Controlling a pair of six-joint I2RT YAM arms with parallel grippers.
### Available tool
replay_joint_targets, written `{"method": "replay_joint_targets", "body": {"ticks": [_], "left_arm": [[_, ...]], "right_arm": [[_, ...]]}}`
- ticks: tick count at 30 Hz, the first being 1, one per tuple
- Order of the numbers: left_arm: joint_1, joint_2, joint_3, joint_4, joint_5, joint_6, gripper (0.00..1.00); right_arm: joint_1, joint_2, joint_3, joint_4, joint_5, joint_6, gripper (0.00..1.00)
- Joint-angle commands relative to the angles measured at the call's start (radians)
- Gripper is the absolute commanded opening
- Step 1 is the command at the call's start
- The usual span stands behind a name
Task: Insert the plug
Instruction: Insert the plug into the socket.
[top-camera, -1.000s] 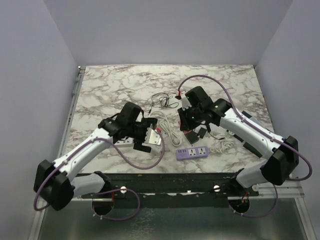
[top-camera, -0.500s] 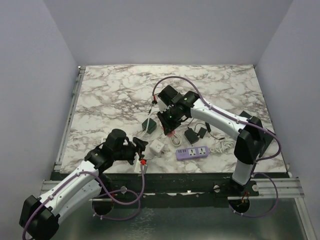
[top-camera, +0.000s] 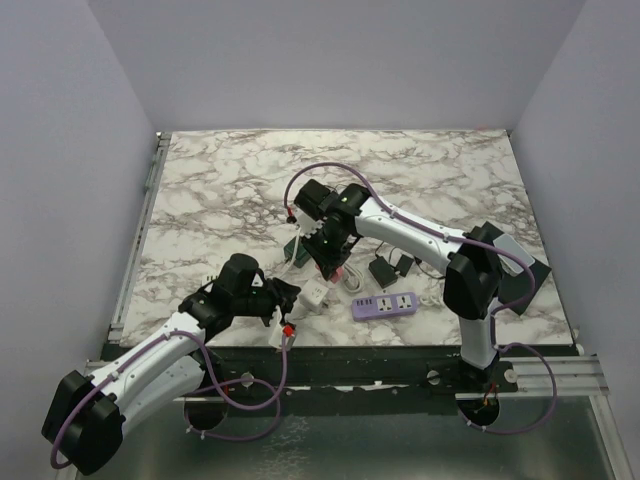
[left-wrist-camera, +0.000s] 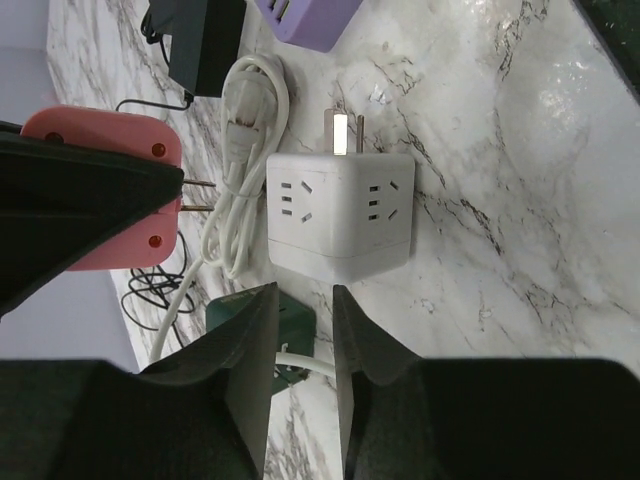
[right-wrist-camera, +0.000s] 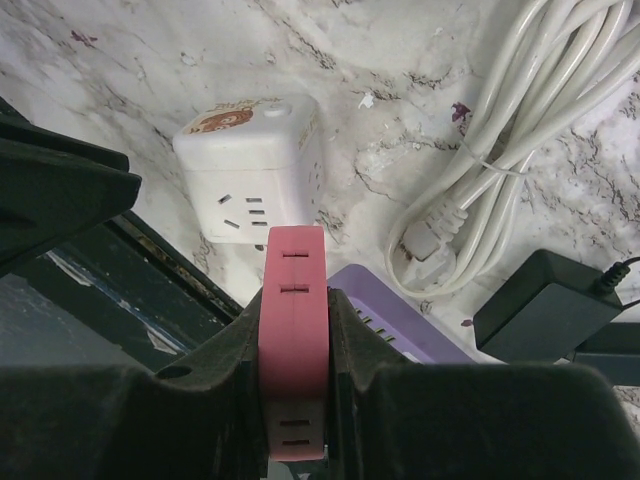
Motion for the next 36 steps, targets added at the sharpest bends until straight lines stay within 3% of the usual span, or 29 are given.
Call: {"method": "replay_joint_targets", "body": {"ticks": [1, 3, 8, 10, 12, 21, 28, 36], "left_arm": [[0.002, 0.004, 0.011, 0.01, 0.05, -0.104, 0.26], [0.002, -0.011, 0.0, 0.009, 0.045, -0.135, 0.24], [0.002, -0.09, -0.081, 0.013, 0.09, 0.007, 0.25], [0.002, -0.118, -0.107, 0.026, 0.104, 0.036, 0.38], [0.001, -0.125, -0.119, 0.036, 0.103, 0.043, 0.43], [-0.003, -0.037, -0.099, 0.079, 0.091, 0.054, 0.25], [-0.008, -0.008, -0.096, 0.117, 0.091, 0.049, 0.39], [-0.019, 0.044, -0.081, 0.143, 0.078, 0.039, 0.4]], "right_arm": [[0.017, 0.03, 0.044, -0.062, 0.029, -0.033, 0.01], [0.024, 0.036, 0.046, -0.067, 0.031, -0.032, 0.01], [0.043, 0.059, 0.073, -0.081, 0.044, -0.026, 0.01], [0.049, 0.07, 0.086, -0.083, 0.047, -0.023, 0.01], [0.054, 0.083, 0.095, -0.085, 0.057, -0.018, 0.01], [0.075, 0.111, 0.109, -0.087, 0.084, -0.015, 0.01], [0.083, 0.114, 0.089, -0.077, 0.084, -0.018, 0.01], [0.092, 0.118, 0.078, -0.069, 0.073, -0.021, 0.01]]}}
